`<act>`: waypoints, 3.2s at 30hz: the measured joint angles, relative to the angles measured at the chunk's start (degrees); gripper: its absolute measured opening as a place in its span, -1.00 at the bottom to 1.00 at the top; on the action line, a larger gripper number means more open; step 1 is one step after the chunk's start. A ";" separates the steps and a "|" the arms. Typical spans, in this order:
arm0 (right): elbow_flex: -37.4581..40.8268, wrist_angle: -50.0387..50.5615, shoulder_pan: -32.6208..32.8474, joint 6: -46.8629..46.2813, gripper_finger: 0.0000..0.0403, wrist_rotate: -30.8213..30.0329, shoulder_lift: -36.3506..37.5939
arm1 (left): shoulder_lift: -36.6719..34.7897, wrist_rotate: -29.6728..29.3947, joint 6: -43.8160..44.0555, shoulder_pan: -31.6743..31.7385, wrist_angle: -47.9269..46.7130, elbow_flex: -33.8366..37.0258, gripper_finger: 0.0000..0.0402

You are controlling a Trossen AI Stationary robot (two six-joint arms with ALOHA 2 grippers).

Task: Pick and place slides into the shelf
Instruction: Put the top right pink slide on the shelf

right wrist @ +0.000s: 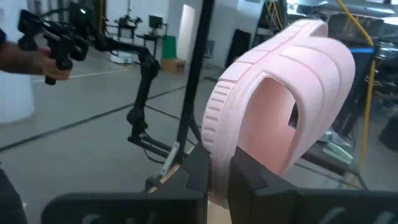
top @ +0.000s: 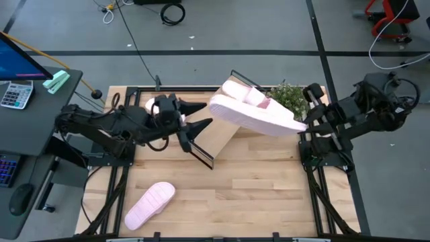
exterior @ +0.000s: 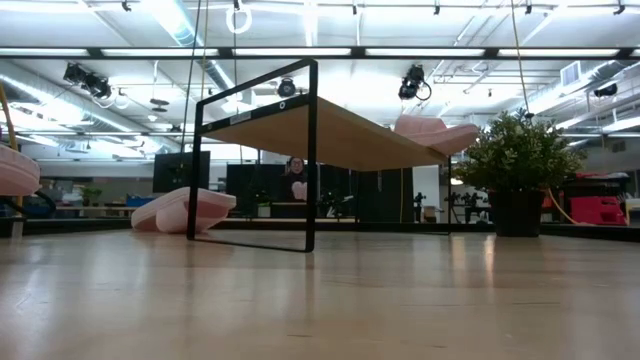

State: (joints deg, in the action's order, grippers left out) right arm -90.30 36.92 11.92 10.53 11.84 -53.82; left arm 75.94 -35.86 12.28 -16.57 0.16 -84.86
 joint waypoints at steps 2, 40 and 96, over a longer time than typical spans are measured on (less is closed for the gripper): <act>-0.66 0.06 0.00 0.23 -0.84 0.59 -0.89 | 0.41 2.52 -1.44 0.59 3.10 0.00 0.46; -1.03 -1.99 -0.02 1.64 -0.82 2.27 -7.11 | 1.69 19.68 -9.08 1.68 17.02 0.00 -0.55; -13.69 17.74 -2.17 4.76 0.25 -44.56 -4.61 | 1.27 -20.56 -5.57 1.78 2.76 0.00 -0.57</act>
State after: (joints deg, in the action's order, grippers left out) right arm -103.98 54.65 9.76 15.28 -32.72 -58.43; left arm 77.21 -56.42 6.71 -14.79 2.92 -84.86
